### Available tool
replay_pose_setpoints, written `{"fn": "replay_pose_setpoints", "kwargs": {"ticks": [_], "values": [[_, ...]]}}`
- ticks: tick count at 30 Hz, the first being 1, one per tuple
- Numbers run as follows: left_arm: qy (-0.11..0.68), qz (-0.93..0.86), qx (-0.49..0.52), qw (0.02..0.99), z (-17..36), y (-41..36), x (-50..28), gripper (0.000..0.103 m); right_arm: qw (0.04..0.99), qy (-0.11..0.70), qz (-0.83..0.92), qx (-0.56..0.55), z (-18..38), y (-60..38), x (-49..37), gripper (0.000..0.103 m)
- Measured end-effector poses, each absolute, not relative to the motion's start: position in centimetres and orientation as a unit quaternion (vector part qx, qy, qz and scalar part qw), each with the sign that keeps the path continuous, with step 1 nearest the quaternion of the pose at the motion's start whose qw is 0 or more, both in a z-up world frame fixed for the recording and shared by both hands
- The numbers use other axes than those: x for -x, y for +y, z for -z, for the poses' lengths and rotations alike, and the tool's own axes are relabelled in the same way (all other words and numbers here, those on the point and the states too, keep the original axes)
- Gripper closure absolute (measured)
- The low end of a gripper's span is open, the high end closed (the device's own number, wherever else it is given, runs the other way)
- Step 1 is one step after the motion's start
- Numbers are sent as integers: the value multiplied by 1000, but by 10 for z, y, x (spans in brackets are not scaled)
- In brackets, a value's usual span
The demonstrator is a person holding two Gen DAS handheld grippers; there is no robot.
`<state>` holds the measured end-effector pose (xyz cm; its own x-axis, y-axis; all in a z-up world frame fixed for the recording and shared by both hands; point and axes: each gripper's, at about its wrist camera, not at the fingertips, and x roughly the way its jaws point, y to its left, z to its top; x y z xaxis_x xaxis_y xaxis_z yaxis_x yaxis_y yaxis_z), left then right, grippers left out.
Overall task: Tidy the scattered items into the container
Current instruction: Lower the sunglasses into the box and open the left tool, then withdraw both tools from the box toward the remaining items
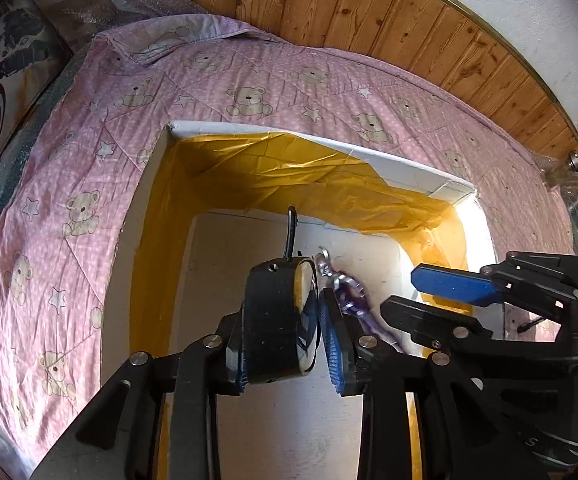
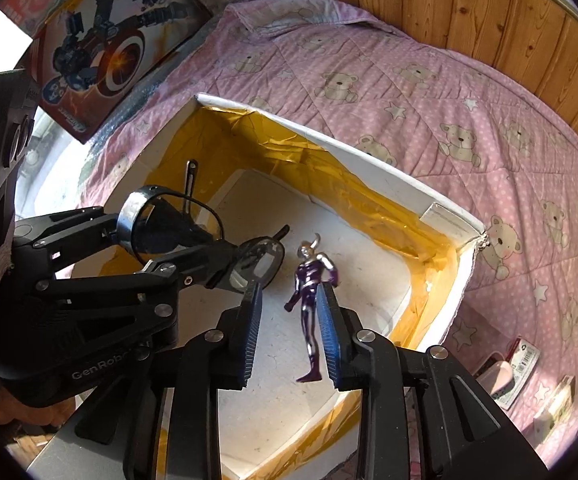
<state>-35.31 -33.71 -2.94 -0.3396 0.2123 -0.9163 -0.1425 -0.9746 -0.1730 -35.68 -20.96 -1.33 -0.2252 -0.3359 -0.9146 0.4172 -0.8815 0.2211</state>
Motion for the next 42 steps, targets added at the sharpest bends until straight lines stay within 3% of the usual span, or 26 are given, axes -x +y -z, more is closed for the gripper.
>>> {"fn": "replay_pose_setpoints", "kwargs": {"ticks": [1,7,26,42], "values": [[-31,-818,564,108,30,-338,353,55,241,33,783,-572,12,-208,355,70],[-22,-823,557,108,24,-336,350,49,245,20,787,-566,3,-205,344,68],[-54,-851,514,93,-31,-370,305,47,267,-58,799,-536,-34,-180,275,66],[-45,-846,515,127,-41,-351,239,47,296,-73,805,-509,-50,-170,219,66]]}}
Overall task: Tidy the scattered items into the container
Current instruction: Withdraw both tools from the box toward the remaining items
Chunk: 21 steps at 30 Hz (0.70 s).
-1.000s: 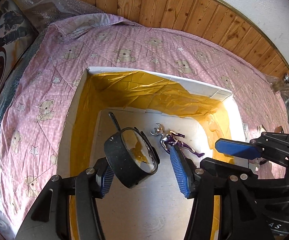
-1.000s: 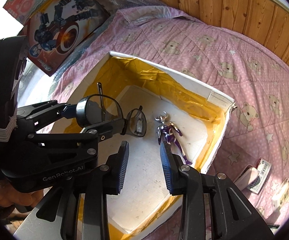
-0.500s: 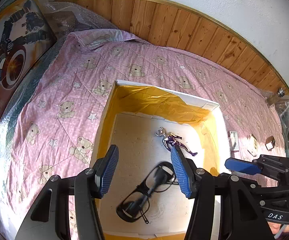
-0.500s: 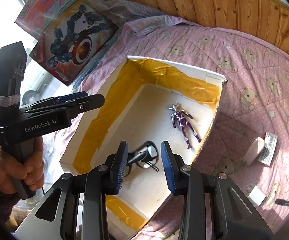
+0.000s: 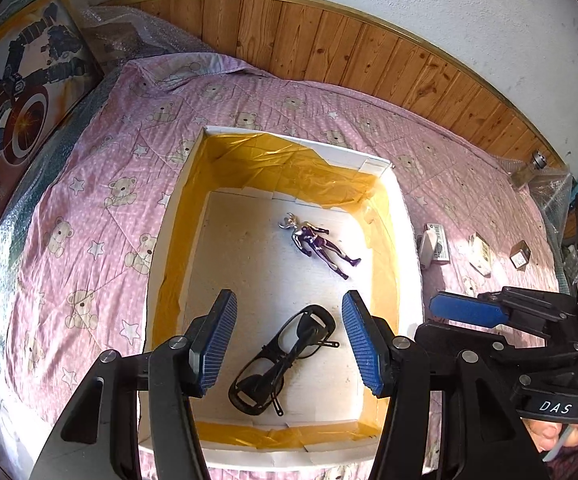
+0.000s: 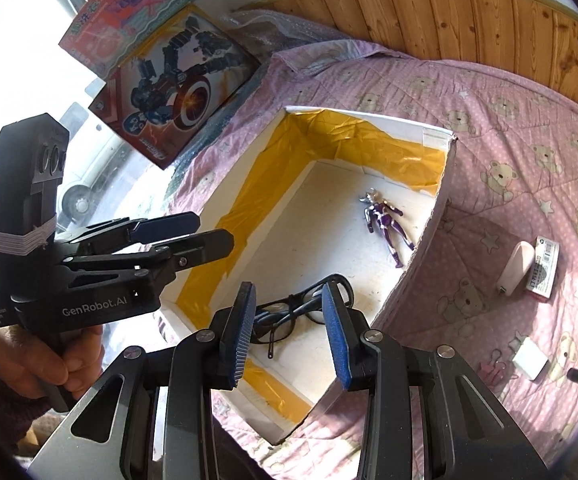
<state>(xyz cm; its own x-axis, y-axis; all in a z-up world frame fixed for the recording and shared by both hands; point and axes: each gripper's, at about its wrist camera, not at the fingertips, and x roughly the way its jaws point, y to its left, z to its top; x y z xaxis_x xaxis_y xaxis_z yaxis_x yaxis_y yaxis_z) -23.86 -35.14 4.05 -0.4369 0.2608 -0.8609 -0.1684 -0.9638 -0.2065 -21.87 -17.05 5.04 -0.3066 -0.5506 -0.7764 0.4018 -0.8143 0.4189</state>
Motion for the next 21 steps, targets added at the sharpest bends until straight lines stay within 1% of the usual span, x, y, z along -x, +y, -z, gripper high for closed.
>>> {"fn": "replay_pose_setpoints", "kwargs": {"ticks": [14,18,19,21], "values": [[-45,-849,510,129,-49,-340,187,47,317,-52,823,-469,-70,-165,164,65],[-52,-856,496,137,-56,-336,169,46,327,-66,828,-450,-71,-159,144,65],[-55,-858,491,143,-57,-335,164,44,330,-73,831,-443,-71,-156,138,65],[-57,-863,478,150,-59,-333,155,42,333,-87,834,-431,-69,-152,126,65]]}}
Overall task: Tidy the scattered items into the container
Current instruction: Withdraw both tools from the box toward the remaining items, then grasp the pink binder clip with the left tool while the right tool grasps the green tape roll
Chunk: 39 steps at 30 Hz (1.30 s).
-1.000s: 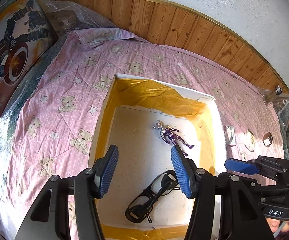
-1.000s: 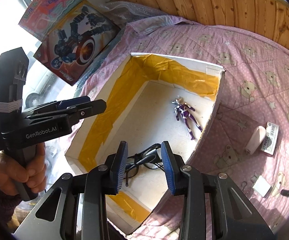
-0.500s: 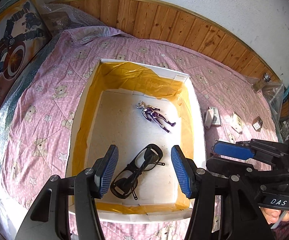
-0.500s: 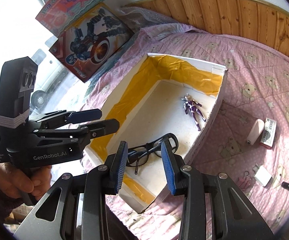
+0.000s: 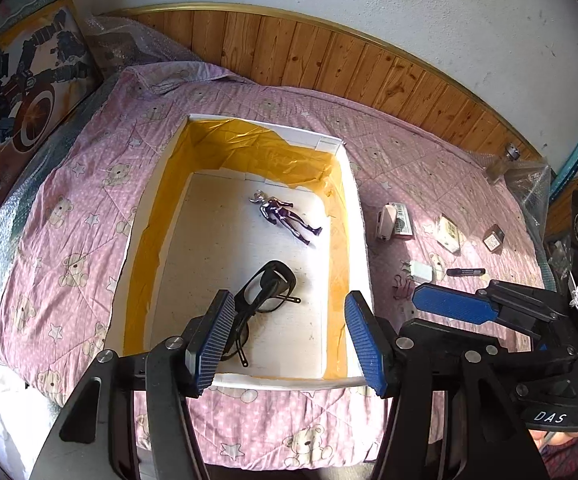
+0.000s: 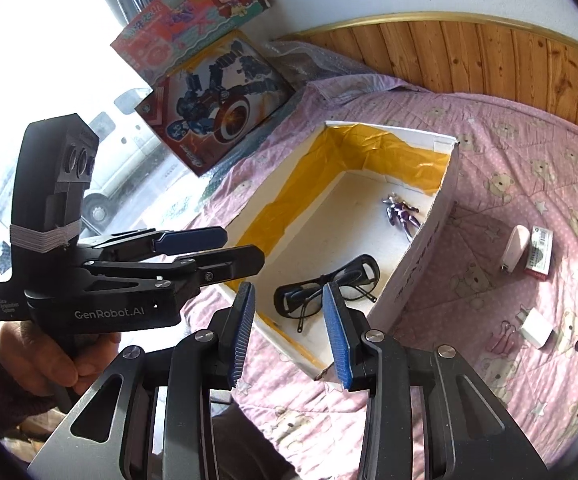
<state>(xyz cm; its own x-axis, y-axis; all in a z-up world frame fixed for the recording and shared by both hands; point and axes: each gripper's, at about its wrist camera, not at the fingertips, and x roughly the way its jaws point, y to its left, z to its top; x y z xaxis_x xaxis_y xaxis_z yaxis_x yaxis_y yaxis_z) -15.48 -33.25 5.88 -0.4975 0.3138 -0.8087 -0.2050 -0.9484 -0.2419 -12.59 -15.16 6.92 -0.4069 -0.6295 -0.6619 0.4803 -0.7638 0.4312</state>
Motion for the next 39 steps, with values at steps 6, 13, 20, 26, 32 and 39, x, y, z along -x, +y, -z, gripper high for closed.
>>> {"fn": "replay_pose_setpoints", "kwargs": {"ticks": [6,13,20,26,32,39], "values": [[-45,-870,464,162,-54,-320,131,42,335,-125,837,-414,-58,-134,95,65],[-15,-878,438,193,-57,-289,100,40,318,-161,840,-410,-40,-100,66,64],[19,-867,432,249,-50,-240,75,37,278,-203,842,-416,-14,-53,46,63],[23,-853,448,268,-31,-204,74,36,231,-227,843,-429,14,-15,34,63],[30,-836,470,282,-6,-174,79,33,178,-240,847,-440,37,22,34,63],[20,-822,501,269,28,-145,99,32,131,-207,856,-455,59,39,48,63]]}}
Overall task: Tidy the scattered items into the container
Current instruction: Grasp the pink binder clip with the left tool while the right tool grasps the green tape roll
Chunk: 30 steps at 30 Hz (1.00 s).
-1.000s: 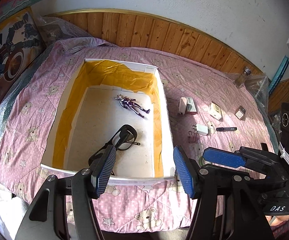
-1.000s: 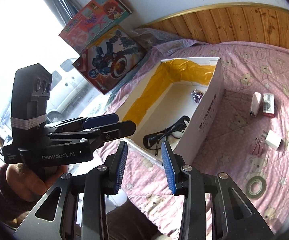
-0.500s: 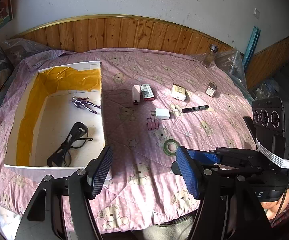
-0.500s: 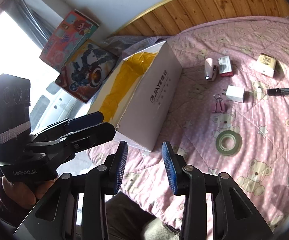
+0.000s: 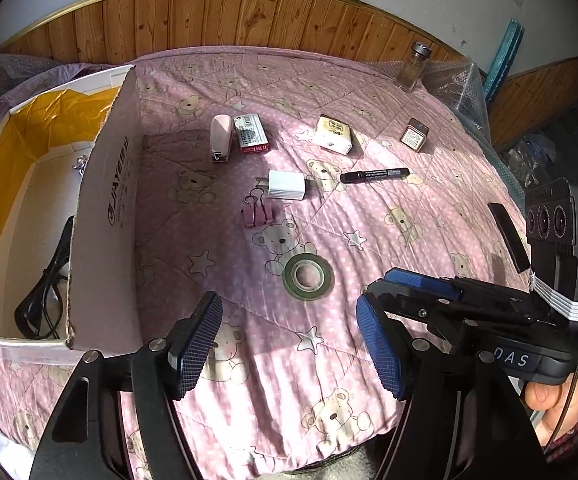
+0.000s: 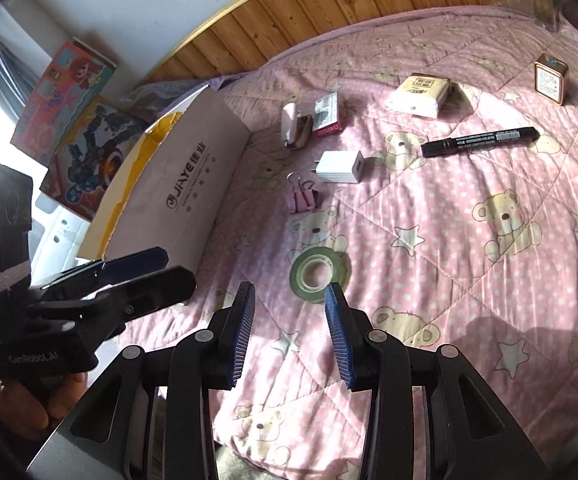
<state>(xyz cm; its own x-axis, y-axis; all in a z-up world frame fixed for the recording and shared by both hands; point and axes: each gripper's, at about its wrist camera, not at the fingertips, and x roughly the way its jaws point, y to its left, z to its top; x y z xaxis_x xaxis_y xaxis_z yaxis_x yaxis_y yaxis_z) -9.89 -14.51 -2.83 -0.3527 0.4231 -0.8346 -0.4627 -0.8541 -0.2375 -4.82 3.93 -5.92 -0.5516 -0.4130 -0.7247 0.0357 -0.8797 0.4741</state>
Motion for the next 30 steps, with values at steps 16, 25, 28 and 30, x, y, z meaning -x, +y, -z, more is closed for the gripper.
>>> {"fn": "replay_pose_setpoints", "kwargs": {"ticks": [16,25,28,30], "values": [[12,-802,560,207,107,-97,198,32,85,-28,873,-479,100,1,94,83],[43,-819,539,194,119,-89,208,33,96,-10,870,-484,114,-7,103,84],[66,-828,524,189,118,-87,208,58,106,-30,866,-488,114,-2,106,82],[67,-831,519,188,117,-90,208,66,110,-61,862,-491,115,5,108,81]]}}
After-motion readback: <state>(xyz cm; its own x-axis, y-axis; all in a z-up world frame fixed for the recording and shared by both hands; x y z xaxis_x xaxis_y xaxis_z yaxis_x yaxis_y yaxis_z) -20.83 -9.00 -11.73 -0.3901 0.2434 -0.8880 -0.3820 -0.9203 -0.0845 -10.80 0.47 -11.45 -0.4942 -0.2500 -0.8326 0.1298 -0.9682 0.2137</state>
